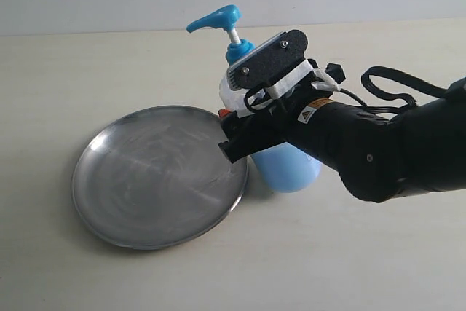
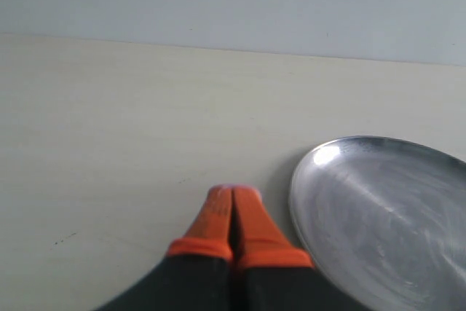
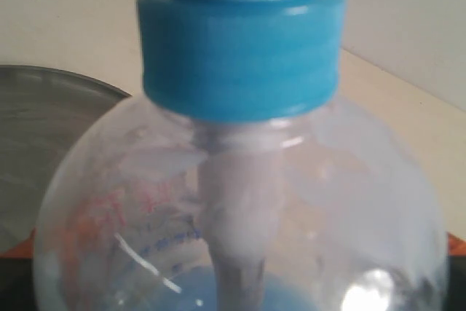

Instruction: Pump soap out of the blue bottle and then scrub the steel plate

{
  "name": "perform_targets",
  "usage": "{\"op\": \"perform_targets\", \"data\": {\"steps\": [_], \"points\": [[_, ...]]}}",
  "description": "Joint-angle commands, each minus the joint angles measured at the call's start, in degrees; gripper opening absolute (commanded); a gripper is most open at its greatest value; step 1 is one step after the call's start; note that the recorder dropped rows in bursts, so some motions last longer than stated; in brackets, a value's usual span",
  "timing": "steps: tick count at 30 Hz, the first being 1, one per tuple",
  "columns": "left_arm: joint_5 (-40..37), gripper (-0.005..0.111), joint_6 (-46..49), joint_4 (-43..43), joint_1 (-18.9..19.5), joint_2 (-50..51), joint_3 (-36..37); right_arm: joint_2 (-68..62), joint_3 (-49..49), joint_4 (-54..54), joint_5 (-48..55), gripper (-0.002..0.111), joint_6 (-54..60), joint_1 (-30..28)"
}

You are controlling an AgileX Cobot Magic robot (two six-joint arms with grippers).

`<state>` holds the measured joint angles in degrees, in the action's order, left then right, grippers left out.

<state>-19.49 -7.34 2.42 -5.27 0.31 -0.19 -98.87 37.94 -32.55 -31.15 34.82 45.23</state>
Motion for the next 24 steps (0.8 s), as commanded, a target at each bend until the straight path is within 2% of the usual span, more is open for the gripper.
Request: {"op": "perform_targets", "data": {"steps": [1, 24], "points": [[0.5, 0.000, 0.1, -0.3, 0.2, -0.3, 0.2, -0.8, -0.2, 0.2, 2.0, 0.000, -1.0, 0.1], [0.5, 0.000, 0.1, -0.3, 0.2, -0.3, 0.2, -0.8, -0.2, 1.5, 2.5, 0.000, -2.0, 0.1]]}}
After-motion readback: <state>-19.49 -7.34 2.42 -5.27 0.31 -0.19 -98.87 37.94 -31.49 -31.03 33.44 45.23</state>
